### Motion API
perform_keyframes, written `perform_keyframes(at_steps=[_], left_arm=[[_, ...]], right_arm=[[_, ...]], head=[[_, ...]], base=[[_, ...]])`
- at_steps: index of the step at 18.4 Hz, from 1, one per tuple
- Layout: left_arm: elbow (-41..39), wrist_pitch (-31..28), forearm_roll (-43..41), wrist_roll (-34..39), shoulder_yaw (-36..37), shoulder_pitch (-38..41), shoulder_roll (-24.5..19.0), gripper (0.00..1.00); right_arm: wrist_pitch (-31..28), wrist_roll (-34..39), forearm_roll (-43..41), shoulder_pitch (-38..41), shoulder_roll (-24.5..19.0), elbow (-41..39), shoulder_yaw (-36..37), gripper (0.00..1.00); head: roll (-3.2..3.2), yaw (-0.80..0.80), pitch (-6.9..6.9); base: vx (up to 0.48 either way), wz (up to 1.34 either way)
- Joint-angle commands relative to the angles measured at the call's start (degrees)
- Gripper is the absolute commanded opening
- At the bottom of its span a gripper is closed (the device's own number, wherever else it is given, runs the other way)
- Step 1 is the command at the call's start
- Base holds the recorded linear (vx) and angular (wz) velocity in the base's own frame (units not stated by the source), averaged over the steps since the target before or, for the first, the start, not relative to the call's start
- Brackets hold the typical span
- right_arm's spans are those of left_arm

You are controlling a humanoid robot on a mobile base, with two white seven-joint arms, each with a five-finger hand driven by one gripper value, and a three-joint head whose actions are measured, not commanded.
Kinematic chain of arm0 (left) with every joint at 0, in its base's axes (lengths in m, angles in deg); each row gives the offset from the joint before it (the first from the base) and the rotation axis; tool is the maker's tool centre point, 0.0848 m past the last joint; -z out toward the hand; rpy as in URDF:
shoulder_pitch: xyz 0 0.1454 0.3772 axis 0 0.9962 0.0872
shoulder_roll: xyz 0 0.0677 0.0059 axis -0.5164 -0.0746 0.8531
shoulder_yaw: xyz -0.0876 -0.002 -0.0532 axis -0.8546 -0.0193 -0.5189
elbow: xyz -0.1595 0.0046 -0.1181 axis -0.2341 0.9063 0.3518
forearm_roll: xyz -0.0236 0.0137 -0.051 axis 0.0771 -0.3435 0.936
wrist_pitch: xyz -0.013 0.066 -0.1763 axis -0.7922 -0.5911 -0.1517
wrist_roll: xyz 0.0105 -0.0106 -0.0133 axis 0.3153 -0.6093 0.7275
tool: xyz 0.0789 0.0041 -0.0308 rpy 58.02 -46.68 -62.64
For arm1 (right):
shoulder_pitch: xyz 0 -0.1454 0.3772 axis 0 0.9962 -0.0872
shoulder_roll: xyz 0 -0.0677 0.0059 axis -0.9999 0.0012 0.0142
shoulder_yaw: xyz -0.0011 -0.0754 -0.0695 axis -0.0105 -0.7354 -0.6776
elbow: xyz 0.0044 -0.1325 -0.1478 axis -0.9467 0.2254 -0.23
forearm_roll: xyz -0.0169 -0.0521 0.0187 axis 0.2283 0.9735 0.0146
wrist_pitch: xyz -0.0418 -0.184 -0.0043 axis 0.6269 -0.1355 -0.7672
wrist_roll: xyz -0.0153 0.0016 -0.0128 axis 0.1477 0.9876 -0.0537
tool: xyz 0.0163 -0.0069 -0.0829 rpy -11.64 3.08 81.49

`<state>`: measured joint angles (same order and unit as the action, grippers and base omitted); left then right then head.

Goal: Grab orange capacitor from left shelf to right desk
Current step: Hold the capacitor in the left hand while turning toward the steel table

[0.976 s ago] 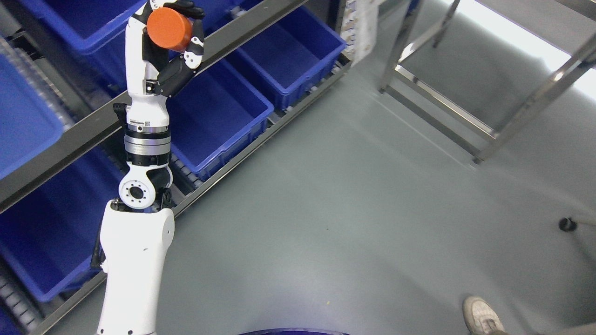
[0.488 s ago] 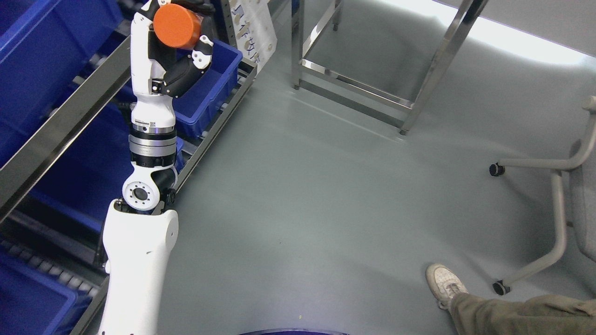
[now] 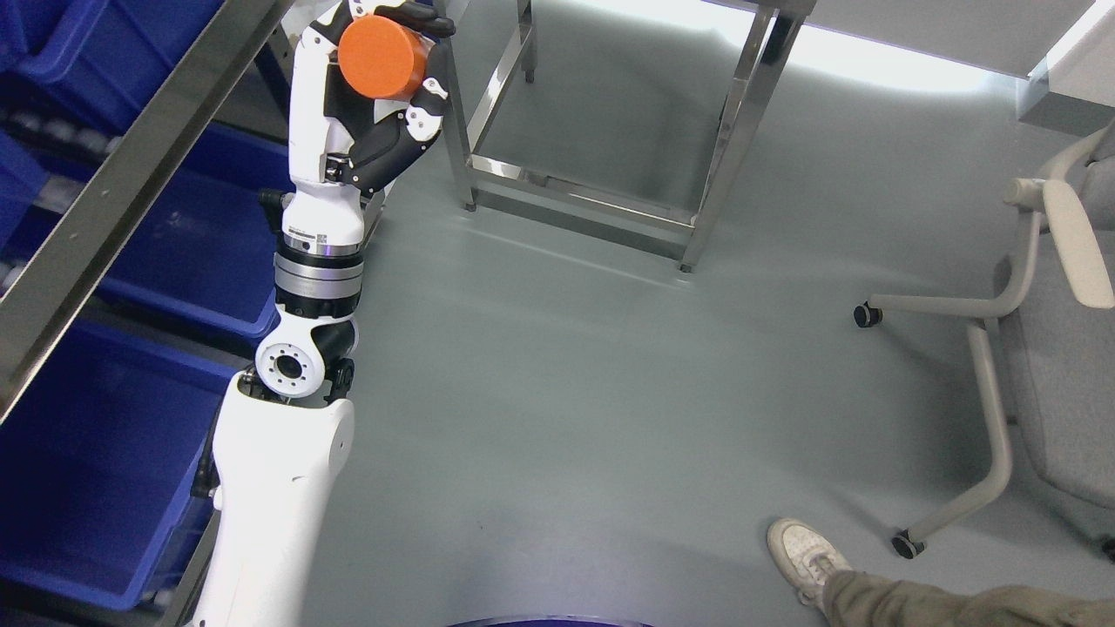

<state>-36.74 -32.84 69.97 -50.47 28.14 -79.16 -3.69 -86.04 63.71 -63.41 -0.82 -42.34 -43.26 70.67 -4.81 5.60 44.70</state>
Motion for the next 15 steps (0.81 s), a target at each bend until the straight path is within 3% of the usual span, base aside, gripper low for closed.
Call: perform_keyframes(at_steps=[1,15], left_arm=[[-0.86,-0.25,0.00,0.03,3.63,-0.23,-1.00,0.02],[-0.68,-2.88,0.00,0.21,5.12,-0.67,-1.00,0.03]], right_arm=[[0.04,-0.02,0.00,0.79,1.00,-1.93,0.62,1.00],[0.04,-0.02,0.00,0.79,1.00,-1.93,0.62,1.00]], head=[[0.00,0.00,0.00],[0.00,0.00,0.00]], base=[[0.340,-0.23],[0.439,-0.11]])
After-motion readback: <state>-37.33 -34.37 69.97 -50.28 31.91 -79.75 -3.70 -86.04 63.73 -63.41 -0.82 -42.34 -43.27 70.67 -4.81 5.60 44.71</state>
